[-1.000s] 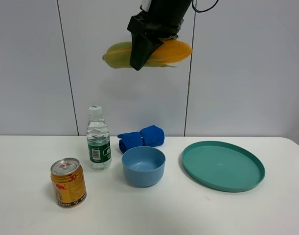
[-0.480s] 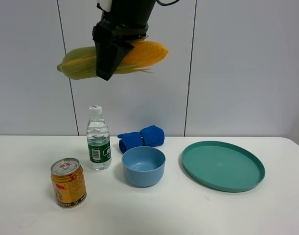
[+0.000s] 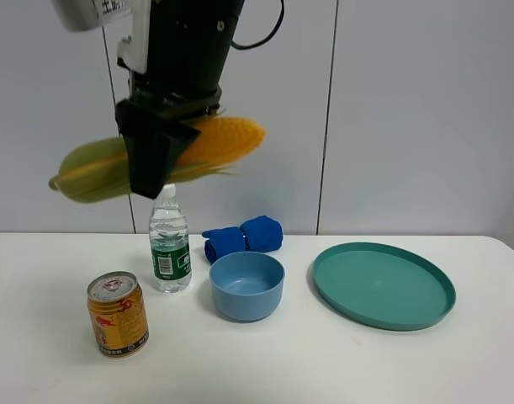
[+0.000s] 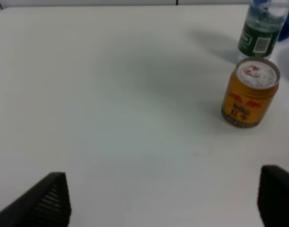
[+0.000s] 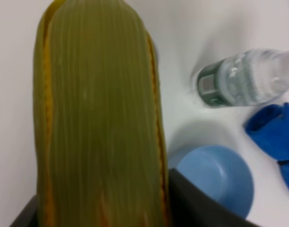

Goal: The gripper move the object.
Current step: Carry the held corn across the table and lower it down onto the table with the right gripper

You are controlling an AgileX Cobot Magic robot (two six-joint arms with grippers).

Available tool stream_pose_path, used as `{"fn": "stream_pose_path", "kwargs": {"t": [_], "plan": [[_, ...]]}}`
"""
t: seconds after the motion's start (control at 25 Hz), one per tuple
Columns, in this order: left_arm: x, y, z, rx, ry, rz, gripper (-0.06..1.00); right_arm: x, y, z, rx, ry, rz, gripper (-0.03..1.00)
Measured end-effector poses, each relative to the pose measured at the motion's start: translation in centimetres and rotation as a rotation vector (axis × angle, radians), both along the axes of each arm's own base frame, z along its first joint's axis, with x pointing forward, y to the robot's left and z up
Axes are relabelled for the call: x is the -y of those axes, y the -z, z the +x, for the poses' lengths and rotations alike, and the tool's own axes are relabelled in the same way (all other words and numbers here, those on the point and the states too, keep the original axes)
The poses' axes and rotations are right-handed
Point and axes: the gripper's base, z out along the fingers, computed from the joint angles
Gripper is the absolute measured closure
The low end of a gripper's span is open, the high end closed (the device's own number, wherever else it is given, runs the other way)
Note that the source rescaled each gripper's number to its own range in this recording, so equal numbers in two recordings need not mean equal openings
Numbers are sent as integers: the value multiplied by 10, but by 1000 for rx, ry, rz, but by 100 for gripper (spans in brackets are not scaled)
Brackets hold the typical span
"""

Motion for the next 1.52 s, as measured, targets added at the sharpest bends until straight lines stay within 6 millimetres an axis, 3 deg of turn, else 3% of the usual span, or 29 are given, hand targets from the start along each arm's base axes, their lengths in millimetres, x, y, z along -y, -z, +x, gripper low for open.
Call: {"fn": "stream_pose_path", "kwargs": {"t": [0.2,0.4,0.64,0.8,1.04,1.2,1.52], "plan": [[0,0,0,0,0,0,-6,11,32,-5,-36,-44,-123,97],[0,0,0,0,0,0,-6,25,46,-16,-78,-51,-180,97],[0,0,0,0,0,0,-6,43,85,-31,-177,-49,-274,97],[0,0,0,0,0,0,-6,51,109,-26,-165,-16,-250,97],[0,0,0,0,0,0,-6,71,148,-3,-10,75,-93,97],[0,0,0,0,0,0,-6,78,176,1,133,-3,-29,97],[0,0,0,0,0,0,-6,78,213,1,144,-139,-103,97]]}}
